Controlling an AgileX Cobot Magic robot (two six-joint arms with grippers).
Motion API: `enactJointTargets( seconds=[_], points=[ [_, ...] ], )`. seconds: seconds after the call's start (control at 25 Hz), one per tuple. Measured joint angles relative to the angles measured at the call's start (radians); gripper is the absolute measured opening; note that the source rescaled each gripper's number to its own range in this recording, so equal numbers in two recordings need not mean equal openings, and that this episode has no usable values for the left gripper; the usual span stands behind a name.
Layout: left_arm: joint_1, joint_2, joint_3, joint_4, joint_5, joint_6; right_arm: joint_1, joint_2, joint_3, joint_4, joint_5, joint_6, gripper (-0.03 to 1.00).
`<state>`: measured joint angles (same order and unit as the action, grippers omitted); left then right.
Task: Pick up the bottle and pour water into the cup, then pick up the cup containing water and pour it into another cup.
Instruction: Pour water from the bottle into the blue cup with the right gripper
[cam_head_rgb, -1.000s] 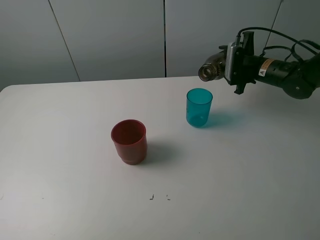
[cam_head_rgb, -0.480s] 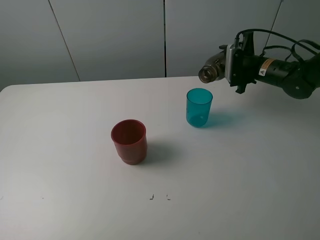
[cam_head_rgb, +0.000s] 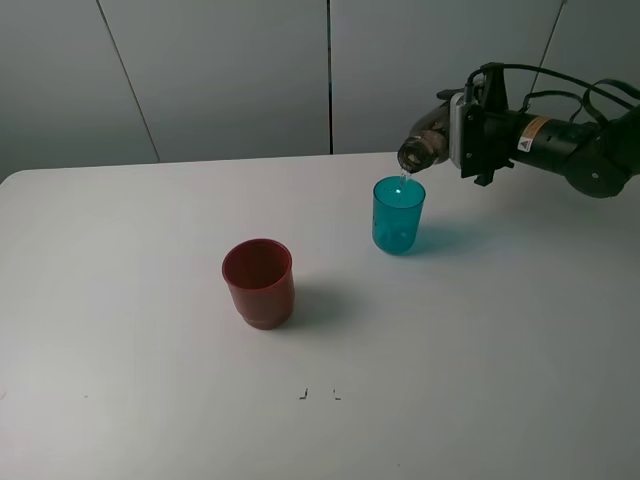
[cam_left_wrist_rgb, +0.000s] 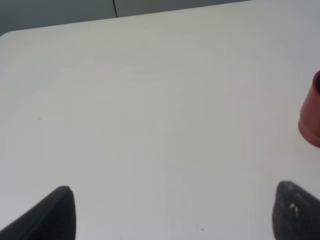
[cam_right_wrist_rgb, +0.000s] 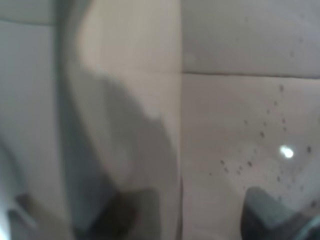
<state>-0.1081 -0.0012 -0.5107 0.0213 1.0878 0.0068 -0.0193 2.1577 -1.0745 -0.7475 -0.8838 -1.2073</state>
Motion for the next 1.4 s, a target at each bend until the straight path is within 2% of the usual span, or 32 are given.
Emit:
enactJointTargets(
  seconds=[1.4],
  points=[
    [0.000, 0.000, 0.000, 0.000, 0.000, 0.000, 0.000, 0.000, 0.000, 0.037, -0.002, -0.091, 0.00]
  ],
)
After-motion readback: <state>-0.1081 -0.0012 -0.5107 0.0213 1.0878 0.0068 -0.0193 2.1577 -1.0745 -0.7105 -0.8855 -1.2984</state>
